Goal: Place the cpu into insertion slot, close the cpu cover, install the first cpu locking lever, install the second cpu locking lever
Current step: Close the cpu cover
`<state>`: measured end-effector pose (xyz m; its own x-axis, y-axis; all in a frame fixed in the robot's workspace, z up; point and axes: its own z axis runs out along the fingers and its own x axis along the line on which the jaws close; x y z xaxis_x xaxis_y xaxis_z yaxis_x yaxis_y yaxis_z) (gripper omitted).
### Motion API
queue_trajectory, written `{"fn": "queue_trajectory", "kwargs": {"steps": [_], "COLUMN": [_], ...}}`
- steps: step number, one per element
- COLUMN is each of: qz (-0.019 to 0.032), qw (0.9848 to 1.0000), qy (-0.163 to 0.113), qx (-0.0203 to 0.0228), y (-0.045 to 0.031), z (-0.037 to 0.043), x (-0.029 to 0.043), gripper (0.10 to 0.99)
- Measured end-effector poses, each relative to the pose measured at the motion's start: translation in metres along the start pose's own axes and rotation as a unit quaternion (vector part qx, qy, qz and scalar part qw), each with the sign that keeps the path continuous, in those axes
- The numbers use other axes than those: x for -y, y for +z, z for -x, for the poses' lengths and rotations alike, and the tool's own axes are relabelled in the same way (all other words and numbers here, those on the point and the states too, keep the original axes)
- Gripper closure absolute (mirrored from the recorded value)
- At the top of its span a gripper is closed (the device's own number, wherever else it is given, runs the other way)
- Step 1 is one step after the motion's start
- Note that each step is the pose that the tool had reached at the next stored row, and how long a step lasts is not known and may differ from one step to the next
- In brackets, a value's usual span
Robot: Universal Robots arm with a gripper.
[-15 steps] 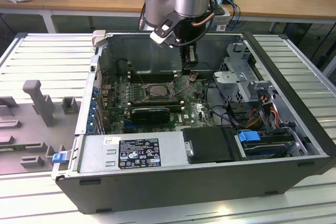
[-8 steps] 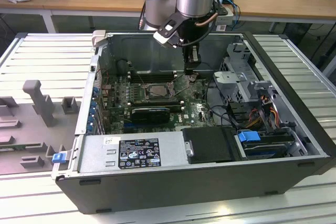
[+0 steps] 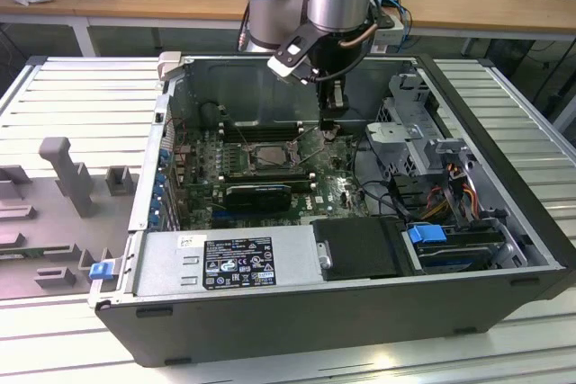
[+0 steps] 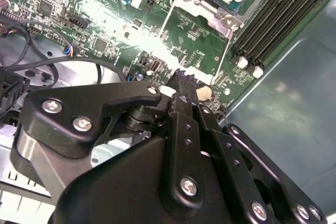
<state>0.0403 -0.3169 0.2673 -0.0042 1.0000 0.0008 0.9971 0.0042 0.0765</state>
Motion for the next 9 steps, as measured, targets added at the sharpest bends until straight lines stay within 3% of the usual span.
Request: {"fn": "queue_trajectory", "kwargs": {"steps": [4,9], "qz": [-0.0008,-0.0096], "qw": [1.0000,1.0000], "qy": [0.000,0.000], "qx": [0.0000,0.0000], "y": [0.0057,0.0130], "z": [0.0000,-0.0001], "x": [-0.0018,-0.0184], "gripper": [0.980,0.980]}}
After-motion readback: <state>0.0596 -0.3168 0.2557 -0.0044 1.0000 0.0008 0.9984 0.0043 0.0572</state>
